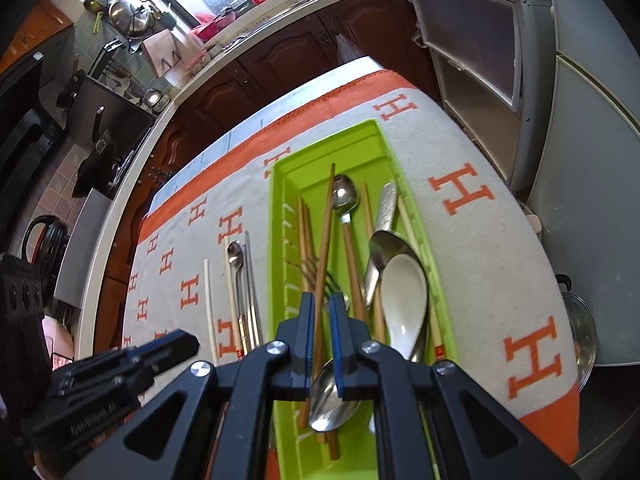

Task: Organize utensils
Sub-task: 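Carry the chopstick and spoon into the tray and open both tools, then move both tools back over the red-banded chopsticks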

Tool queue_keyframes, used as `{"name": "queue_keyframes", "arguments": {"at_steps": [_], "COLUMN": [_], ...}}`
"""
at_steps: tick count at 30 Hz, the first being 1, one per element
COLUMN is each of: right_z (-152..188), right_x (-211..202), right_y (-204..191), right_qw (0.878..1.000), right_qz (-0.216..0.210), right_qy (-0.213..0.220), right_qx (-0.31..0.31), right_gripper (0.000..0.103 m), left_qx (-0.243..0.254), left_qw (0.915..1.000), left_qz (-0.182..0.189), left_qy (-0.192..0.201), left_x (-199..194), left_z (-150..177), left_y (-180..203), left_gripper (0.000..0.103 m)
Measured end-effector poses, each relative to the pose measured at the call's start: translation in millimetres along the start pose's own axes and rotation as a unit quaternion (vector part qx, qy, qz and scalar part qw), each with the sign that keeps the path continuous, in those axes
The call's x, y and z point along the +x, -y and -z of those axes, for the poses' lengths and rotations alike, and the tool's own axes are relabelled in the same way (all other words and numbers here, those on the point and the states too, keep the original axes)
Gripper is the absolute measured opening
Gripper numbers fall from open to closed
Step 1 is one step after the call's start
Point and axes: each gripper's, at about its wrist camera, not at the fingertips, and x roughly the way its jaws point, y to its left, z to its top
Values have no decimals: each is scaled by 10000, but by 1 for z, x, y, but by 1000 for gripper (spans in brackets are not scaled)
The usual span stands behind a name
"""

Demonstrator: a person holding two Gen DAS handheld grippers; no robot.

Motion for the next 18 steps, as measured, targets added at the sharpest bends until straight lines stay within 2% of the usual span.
{"name": "queue_keyframes", "arguments": {"at_steps": [7, 12, 18], "right_z": [14, 22, 29], "right_x": [-5, -3, 2], "right_y": [-28, -50, -74], "right_qw": [9993, 9979, 9955], "right_qz": [-119, -188, -254], "right_qy": [-97, -192, -327], "right_qx": [-330, -591, -853], "right_gripper": [7, 7, 7], "left_qx": [-343, -622, -780], "left_qw": [9983, 9963, 9943], "left_qz": [-362, -474, -560], "left_qy": [294, 353, 457], "left_x": [-33, -51, -63], "left_z": [9, 18, 27], "left_y": [-50, -84, -106], "left_gripper": [6, 6, 6]}}
